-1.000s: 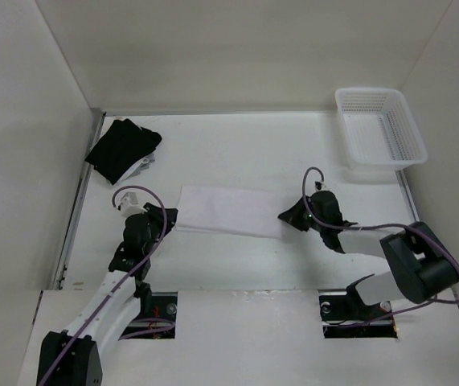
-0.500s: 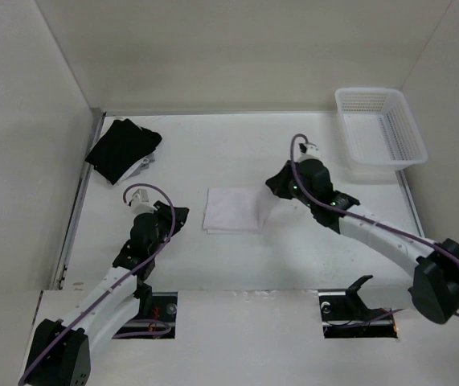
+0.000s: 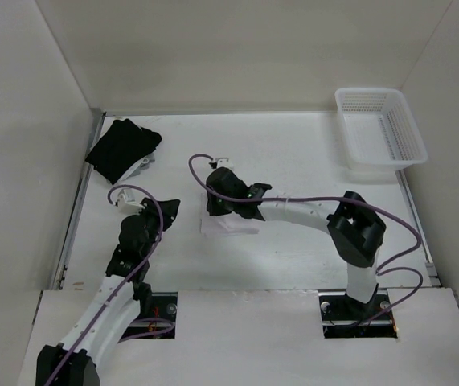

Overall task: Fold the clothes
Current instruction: Fold the tank top

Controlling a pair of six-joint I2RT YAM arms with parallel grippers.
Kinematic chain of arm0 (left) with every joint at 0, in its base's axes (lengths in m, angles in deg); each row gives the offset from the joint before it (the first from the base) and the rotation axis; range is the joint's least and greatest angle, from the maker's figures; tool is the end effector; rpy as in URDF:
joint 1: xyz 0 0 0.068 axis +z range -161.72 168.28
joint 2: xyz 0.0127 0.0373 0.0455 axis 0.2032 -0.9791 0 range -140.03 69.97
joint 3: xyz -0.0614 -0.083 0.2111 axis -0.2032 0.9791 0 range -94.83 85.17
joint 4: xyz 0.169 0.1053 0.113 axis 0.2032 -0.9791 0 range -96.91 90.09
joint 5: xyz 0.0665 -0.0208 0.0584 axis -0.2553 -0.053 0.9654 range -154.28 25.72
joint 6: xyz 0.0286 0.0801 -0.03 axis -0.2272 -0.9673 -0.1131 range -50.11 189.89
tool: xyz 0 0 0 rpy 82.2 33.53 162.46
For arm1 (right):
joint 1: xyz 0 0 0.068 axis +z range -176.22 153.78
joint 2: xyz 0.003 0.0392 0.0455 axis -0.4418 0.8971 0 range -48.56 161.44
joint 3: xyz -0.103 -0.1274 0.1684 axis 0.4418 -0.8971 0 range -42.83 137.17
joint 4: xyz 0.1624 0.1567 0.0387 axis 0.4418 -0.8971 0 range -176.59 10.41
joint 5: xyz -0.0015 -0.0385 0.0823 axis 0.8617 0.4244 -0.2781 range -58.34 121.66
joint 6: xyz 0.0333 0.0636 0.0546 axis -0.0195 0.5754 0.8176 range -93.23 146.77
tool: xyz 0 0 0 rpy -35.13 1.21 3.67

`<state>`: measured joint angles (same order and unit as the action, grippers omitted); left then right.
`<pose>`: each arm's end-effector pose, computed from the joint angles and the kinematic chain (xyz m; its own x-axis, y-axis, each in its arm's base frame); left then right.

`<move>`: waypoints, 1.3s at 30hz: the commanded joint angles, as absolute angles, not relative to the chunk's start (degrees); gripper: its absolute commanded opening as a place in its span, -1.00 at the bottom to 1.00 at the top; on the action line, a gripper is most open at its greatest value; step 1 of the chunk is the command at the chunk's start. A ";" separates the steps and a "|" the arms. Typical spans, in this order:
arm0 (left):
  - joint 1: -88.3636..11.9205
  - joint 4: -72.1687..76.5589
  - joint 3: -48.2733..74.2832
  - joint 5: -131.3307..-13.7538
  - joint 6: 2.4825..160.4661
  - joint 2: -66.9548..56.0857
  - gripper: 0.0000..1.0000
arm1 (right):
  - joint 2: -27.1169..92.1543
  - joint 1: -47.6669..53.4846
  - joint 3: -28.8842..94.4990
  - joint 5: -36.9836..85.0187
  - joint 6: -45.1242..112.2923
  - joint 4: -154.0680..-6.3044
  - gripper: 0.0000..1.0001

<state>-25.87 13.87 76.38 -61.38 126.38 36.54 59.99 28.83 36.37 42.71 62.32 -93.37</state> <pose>0.1950 -0.0449 0.1752 -0.2643 -0.7921 -0.5503 -0.0442 0.5799 -0.8135 0.2507 0.3318 0.1712 -0.7397 -0.0624 -0.6700 -0.3615 0.8766 0.3175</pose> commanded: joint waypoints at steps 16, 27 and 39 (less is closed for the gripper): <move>-42.86 31.90 64.87 -56.56 126.23 9.18 -0.56 | 50.47 16.73 22.03 28.33 65.09 -71.26 -0.88; -45.69 42.89 68.12 -57.07 129.75 -11.59 -0.65 | 66.30 12.15 29.41 16.20 72.03 -62.46 -0.88; -45.96 41.50 74.63 -56.37 130.98 -5.90 -0.66 | 75.54 10.12 36.72 17.42 78.97 -61.93 -0.88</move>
<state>-46.03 40.84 73.56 -57.23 130.58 -10.04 74.72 9.88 34.69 16.85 76.31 -65.07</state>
